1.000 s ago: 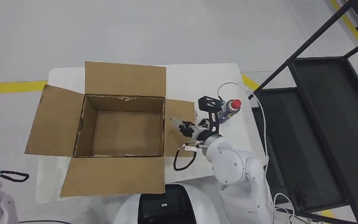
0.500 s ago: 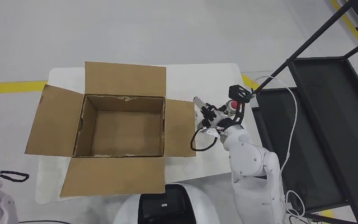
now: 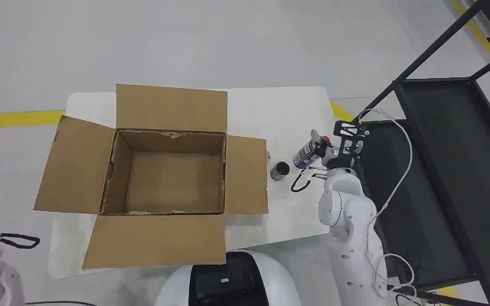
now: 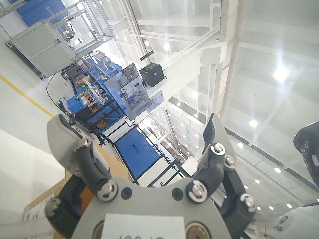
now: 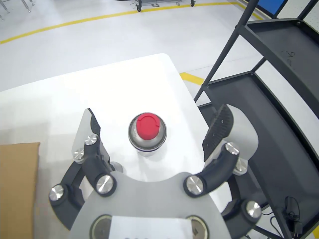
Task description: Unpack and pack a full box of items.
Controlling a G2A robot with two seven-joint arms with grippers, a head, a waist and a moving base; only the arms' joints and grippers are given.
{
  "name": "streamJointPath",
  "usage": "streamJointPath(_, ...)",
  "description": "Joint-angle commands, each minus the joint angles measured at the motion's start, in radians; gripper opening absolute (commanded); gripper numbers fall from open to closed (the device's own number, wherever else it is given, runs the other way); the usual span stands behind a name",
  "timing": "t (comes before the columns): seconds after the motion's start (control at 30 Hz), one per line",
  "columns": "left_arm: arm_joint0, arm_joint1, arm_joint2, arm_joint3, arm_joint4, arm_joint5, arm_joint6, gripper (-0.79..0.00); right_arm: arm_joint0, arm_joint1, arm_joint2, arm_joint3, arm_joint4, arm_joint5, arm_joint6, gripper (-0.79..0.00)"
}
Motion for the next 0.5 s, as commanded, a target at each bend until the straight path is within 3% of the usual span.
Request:
streamJointPath(0.0,0.0,0.0,0.0,0.0,0.0,0.0,0.0,0.0,0.019,0.003,-0.004,0.065,-0.018,-0.024,-0.025,0.0)
streamJointPath(0.23,0.0,0.0,0.0,0.0,0.0,0.0,0.0,0.0,0.045,0.012,-0.012,0.18,-0.038,-0.106,-0.063,0.0)
streamJointPath(0.47,0.0,0.0,0.0,0.0,0.0,0.0,0.0,0.0,0.071,0.019,0.015,0.258,0.001,-0.12,-0.086,0.0)
